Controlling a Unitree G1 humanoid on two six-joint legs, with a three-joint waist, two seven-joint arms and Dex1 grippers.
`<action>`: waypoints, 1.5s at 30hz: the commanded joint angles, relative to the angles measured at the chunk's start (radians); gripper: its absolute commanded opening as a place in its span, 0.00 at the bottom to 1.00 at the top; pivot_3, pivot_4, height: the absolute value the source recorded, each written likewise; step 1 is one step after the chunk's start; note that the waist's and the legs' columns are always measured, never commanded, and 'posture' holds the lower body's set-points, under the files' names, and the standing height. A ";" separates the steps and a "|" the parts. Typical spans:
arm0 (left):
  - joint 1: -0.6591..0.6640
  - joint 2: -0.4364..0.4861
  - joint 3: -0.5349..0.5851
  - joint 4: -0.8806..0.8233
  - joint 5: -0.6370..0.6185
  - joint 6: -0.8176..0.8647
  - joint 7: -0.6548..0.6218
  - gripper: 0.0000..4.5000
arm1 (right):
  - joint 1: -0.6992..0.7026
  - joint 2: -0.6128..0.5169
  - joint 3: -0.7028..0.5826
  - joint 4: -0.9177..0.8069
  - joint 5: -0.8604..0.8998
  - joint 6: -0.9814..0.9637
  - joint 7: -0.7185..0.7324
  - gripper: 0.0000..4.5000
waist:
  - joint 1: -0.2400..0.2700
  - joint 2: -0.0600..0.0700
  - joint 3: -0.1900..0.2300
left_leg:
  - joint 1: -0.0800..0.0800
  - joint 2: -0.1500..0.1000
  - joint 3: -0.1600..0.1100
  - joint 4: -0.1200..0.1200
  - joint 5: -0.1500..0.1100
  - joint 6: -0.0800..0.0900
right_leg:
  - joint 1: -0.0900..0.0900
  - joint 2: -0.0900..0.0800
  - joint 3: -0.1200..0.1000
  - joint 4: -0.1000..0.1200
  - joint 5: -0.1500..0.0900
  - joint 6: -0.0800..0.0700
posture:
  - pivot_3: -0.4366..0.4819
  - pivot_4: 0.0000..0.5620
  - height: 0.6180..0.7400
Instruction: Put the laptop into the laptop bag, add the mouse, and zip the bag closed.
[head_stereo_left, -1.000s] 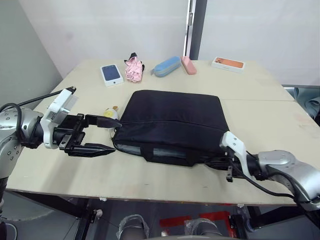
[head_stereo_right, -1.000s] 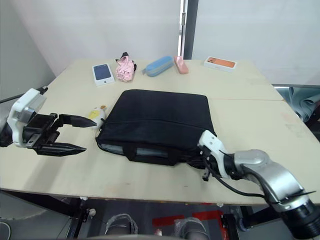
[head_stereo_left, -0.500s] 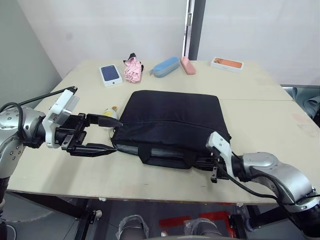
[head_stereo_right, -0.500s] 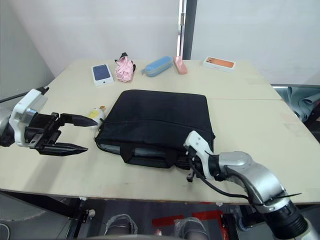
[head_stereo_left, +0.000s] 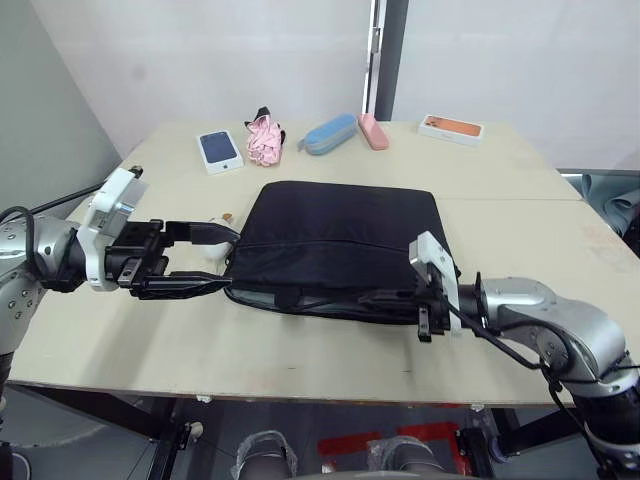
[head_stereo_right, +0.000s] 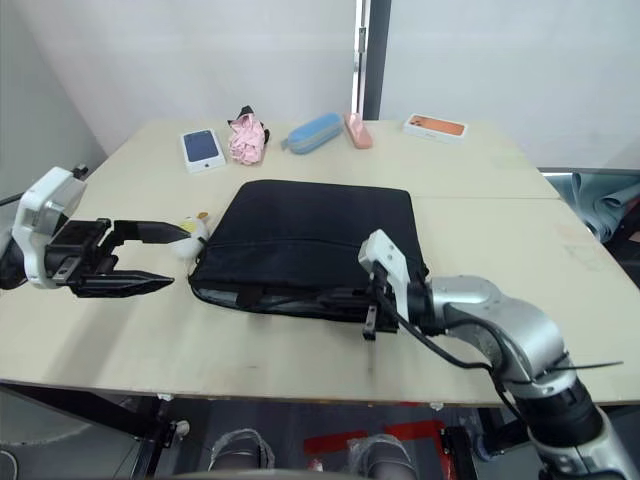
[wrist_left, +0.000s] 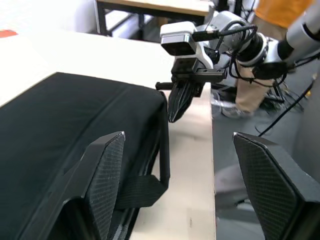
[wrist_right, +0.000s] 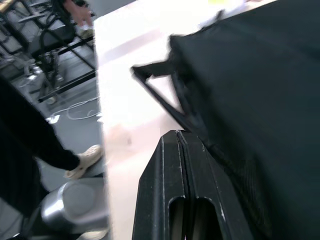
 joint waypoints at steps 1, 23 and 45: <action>0.087 0.015 0.080 0.003 0.007 0.008 0.001 0.80 | -0.051 0.019 0.042 0.062 -0.059 -0.024 -0.032 0.01 | -0.003 0.000 0.000 | 0.000 0.000 0.000 0.000 0.000 0.000 | 0.000 0.000 0.000 0.000 0.000 0.000 | 0.48 0.27 1.00; 0.140 -0.086 0.099 0.100 0.121 -0.027 0.229 0.80 | -0.297 0.074 0.307 0.456 -0.354 -0.188 0.135 0.01 | 0.002 -0.001 -0.001 | 0.000 0.000 -0.002 0.003 0.000 0.001 | 0.001 -0.001 -0.002 0.003 0.000 0.000 | 0.48 0.27 1.00; -0.572 -0.372 -0.115 1.135 0.533 -0.234 0.763 0.80 | -0.194 0.054 0.214 0.311 -0.336 -0.117 0.109 0.01 | 0.021 -0.006 -0.004 | -0.002 0.000 -0.006 0.013 0.003 -0.003 | 0.002 -0.001 -0.003 0.011 0.001 -0.001 | 0.48 0.27 1.00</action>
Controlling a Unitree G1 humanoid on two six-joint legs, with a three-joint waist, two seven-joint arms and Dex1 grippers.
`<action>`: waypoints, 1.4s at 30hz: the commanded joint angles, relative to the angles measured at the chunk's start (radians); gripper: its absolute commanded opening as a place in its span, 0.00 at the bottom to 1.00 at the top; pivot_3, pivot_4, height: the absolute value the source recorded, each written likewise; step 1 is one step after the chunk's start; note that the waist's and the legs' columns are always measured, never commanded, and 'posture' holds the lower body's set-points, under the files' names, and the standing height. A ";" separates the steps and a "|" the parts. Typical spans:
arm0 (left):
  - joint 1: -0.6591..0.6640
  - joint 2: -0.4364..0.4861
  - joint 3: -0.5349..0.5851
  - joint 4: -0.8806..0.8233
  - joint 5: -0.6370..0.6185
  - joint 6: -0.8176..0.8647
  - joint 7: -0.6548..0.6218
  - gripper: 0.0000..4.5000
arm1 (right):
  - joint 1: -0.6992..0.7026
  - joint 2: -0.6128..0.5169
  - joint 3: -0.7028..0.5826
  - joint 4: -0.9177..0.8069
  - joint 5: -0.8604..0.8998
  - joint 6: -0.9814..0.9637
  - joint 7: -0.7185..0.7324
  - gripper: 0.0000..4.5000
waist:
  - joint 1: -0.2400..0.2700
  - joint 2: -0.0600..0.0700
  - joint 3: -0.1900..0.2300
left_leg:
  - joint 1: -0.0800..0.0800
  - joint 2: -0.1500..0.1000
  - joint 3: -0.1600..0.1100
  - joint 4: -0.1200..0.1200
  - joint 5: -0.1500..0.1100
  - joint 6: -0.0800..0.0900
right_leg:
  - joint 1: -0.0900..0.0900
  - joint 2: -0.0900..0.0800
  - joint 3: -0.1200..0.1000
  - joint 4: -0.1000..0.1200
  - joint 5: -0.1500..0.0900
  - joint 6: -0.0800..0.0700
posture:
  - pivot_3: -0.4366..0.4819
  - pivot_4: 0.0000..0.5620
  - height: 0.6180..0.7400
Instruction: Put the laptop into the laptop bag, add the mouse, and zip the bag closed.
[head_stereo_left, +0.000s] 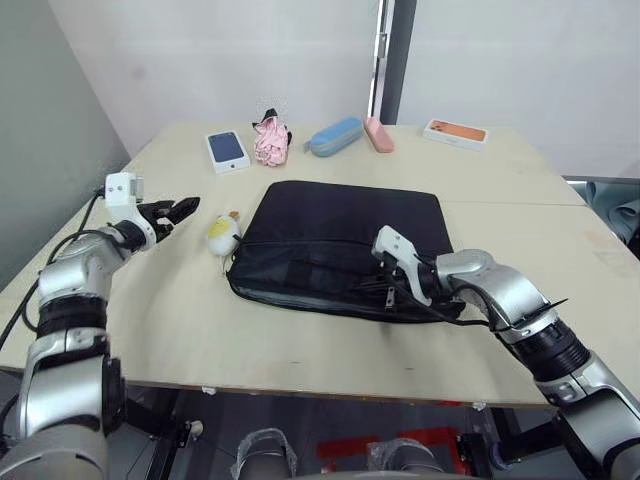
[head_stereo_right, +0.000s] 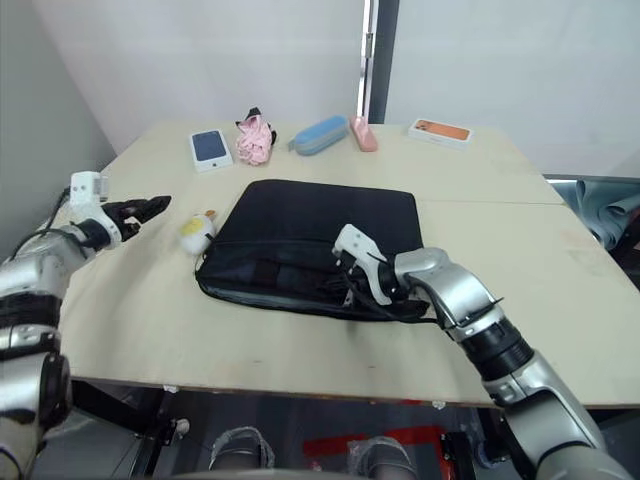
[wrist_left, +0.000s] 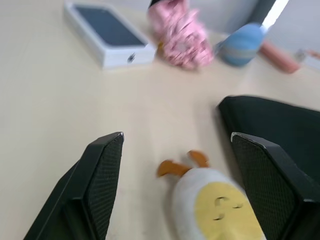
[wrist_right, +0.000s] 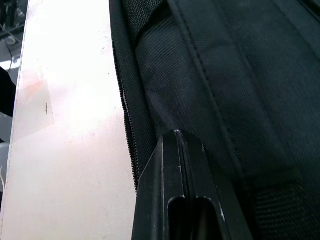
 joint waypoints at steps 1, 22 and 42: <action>-0.067 -0.021 -0.043 0.106 0.056 -0.040 -0.022 0.80 | 0.004 0.008 -0.041 -0.041 0.013 0.015 -0.024 0.01 | 0.001 0.000 0.000 | 0.000 0.000 0.000 0.000 0.000 0.000 | 0.000 0.000 0.000 0.000 0.000 0.000 | 0.48 0.27 1.00; -0.108 -0.078 -0.074 0.223 0.076 0.020 -0.137 0.69 | -0.134 0.126 0.006 0.124 -0.067 -0.021 -0.087 0.00 | 0.000 0.000 0.001 | 0.000 0.000 -0.001 -0.001 0.000 -0.001 | 0.000 -0.001 -0.001 0.000 0.000 0.000 | 0.48 0.27 1.00; -0.041 0.027 -0.112 -0.010 0.080 0.139 -0.318 0.01 | -0.118 0.122 -0.001 0.125 -0.103 -0.026 -0.094 0.00 | -0.007 0.001 0.001 | 0.000 0.000 0.000 -0.003 0.000 -0.002 | 0.000 0.000 -0.001 -0.002 0.000 0.000 | 0.48 0.27 1.00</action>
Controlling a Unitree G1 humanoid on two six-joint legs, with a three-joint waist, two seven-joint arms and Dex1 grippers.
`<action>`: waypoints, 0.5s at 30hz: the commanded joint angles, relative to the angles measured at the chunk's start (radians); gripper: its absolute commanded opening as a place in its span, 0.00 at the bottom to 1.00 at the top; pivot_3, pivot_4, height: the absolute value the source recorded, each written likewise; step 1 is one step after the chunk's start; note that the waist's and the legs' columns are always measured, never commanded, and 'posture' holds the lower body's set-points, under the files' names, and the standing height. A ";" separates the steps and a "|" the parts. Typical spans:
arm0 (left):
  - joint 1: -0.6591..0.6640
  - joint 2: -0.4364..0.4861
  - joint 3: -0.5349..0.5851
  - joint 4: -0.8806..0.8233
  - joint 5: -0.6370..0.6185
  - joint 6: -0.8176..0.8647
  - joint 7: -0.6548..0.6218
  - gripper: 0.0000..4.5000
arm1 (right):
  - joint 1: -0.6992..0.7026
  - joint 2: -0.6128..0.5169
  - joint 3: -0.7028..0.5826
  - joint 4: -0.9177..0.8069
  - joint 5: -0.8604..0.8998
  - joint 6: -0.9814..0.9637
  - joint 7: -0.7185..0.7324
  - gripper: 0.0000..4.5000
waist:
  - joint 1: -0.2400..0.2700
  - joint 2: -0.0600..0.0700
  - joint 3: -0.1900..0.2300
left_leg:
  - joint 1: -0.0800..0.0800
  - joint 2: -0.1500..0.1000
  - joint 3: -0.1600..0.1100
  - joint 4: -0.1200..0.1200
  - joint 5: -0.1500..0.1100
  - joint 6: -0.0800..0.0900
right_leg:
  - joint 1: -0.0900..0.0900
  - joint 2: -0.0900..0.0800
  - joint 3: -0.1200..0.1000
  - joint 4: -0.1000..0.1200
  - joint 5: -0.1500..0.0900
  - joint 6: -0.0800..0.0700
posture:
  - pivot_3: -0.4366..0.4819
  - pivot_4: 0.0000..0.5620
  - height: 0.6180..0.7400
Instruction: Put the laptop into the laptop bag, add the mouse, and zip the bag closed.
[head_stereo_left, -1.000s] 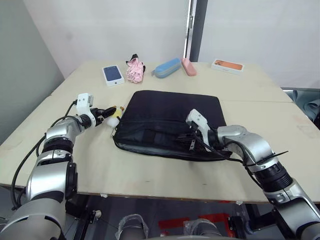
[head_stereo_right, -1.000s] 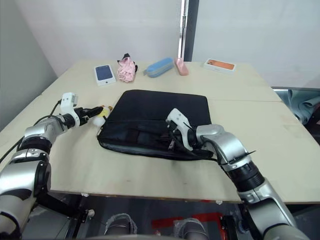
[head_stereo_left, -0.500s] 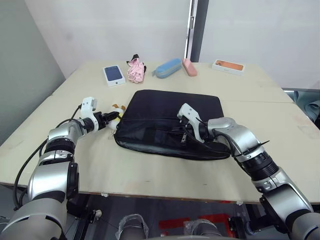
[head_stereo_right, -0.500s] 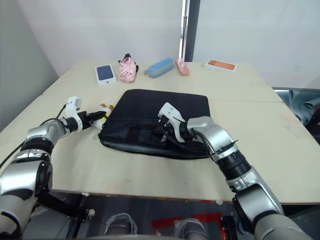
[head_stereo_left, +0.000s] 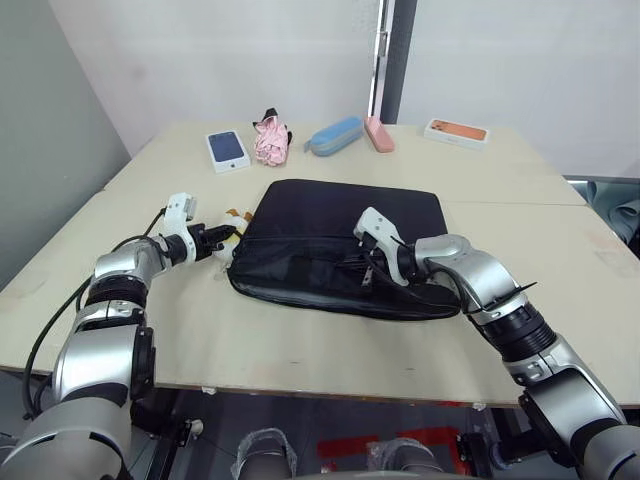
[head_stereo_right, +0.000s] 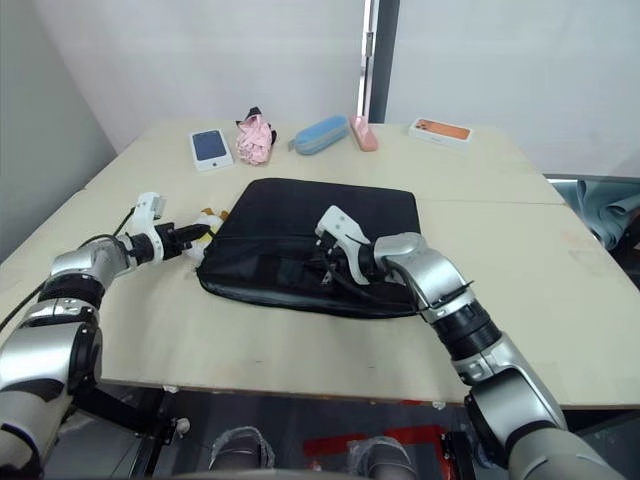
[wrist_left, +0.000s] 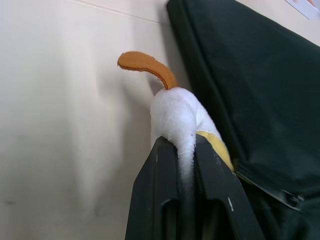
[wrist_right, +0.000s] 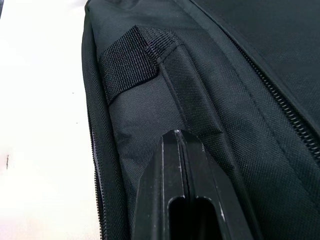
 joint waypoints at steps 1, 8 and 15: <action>0.069 0.087 -0.023 -0.194 -0.002 0.050 -0.083 0.01 | -0.002 -0.013 -0.004 0.016 -0.036 -0.002 -0.024 0.00 | -0.004 0.000 0.000 | 0.000 0.000 0.000 -0.001 0.000 0.000 | 0.000 0.000 0.000 -0.001 0.000 0.000 | 0.48 0.27 1.00; 0.290 0.226 -0.061 -0.584 -0.037 0.117 -0.219 0.01 | -0.005 -0.020 0.025 0.044 -0.075 -0.031 -0.009 0.00 | -0.005 0.000 0.000 | 0.000 0.000 0.001 -0.011 0.000 -0.001 | 0.000 0.000 -0.002 -0.011 0.000 0.000 | 0.48 0.27 1.00; 0.478 0.288 -0.063 -0.837 -0.061 0.128 -0.261 0.01 | -0.032 -0.002 0.032 0.083 -0.080 -0.057 0.013 0.00 | -0.015 0.001 0.000 | 0.001 0.000 0.001 -0.012 -0.001 0.001 | 0.000 0.001 -0.001 -0.012 0.000 0.000 | 0.48 0.27 1.00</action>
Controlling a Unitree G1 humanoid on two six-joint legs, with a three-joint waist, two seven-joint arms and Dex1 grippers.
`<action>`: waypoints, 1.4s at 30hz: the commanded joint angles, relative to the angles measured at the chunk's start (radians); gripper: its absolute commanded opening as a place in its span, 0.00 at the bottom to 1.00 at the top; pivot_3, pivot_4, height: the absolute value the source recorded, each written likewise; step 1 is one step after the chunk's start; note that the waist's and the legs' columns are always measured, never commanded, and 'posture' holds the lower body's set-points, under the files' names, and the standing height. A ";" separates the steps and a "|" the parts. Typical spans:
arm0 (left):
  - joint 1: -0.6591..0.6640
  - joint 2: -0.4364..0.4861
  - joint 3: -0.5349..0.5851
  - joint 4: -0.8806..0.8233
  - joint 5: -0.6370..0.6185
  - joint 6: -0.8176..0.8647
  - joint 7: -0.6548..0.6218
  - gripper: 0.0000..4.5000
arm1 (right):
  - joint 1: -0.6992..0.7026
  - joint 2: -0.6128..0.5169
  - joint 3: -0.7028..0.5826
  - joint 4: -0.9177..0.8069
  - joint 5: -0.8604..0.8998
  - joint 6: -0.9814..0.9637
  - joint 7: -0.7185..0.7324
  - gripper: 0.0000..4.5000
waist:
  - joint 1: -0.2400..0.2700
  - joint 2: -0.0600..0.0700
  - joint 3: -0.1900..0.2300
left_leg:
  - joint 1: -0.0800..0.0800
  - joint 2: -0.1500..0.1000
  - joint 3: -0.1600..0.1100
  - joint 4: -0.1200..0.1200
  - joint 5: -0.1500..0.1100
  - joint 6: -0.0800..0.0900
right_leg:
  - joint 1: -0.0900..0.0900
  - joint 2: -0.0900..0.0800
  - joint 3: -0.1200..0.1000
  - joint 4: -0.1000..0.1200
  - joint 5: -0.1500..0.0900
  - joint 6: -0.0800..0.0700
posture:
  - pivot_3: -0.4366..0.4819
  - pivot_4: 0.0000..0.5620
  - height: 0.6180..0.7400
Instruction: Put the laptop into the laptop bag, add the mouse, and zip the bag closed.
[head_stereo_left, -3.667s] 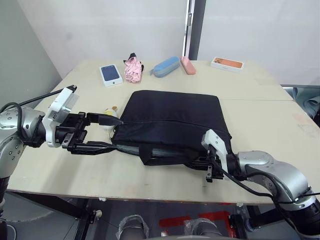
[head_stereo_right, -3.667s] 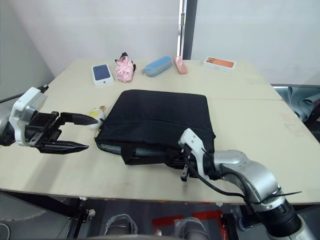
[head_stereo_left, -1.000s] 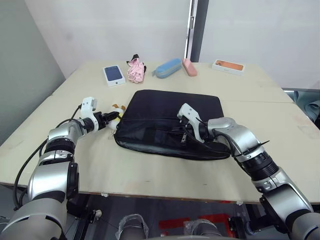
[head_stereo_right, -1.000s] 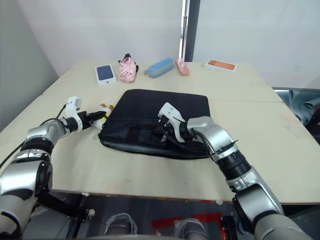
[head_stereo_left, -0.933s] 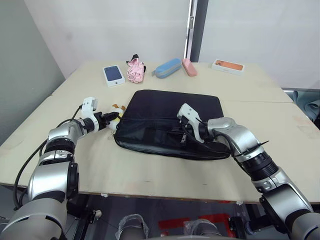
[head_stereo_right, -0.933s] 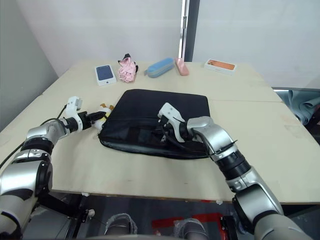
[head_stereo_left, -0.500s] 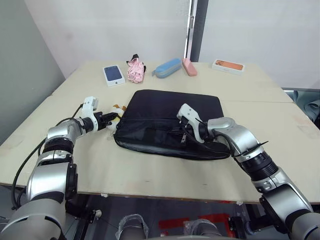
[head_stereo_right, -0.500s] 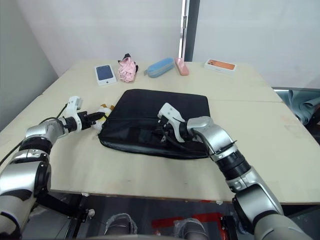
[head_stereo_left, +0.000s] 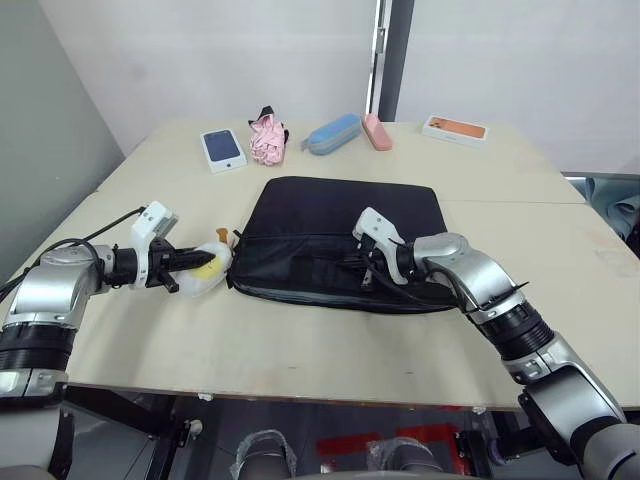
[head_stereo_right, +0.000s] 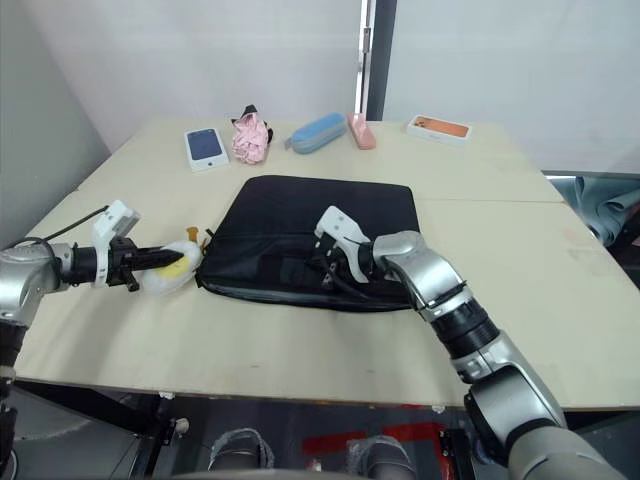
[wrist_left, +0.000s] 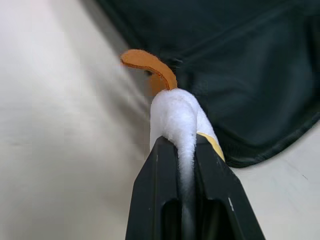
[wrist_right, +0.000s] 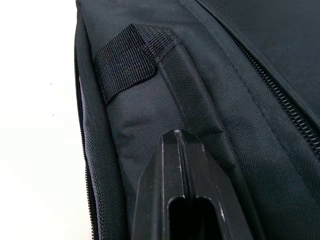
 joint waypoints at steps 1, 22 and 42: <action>0.084 0.046 0.015 -0.137 -0.030 0.000 -0.031 0.01 | -0.015 -0.001 0.008 0.042 -0.030 -0.005 0.003 0.00 | -0.004 0.000 0.000 | 0.000 0.000 0.000 0.000 0.000 0.000 | 0.000 0.000 0.000 0.000 0.000 0.000 | 0.48 0.27 1.00; 0.204 0.068 0.066 -0.318 -0.104 -0.113 -0.002 0.01 | -0.047 0.015 0.025 0.069 -0.046 -0.029 0.053 0.00 | -0.030 0.000 0.000 | 0.001 0.001 0.003 -0.003 -0.001 0.001 | -0.001 0.002 0.001 -0.001 0.000 0.000 | 0.48 0.27 1.00; -0.046 0.024 0.017 -0.042 -0.027 -0.205 0.063 0.01 | -0.121 0.205 0.099 0.175 -0.104 -0.064 0.062 0.00 | -0.032 0.000 0.000 | 0.000 0.002 0.002 -0.002 0.001 -0.001 | -0.002 0.003 0.001 0.000 0.000 -0.001 | 0.48 0.27 1.00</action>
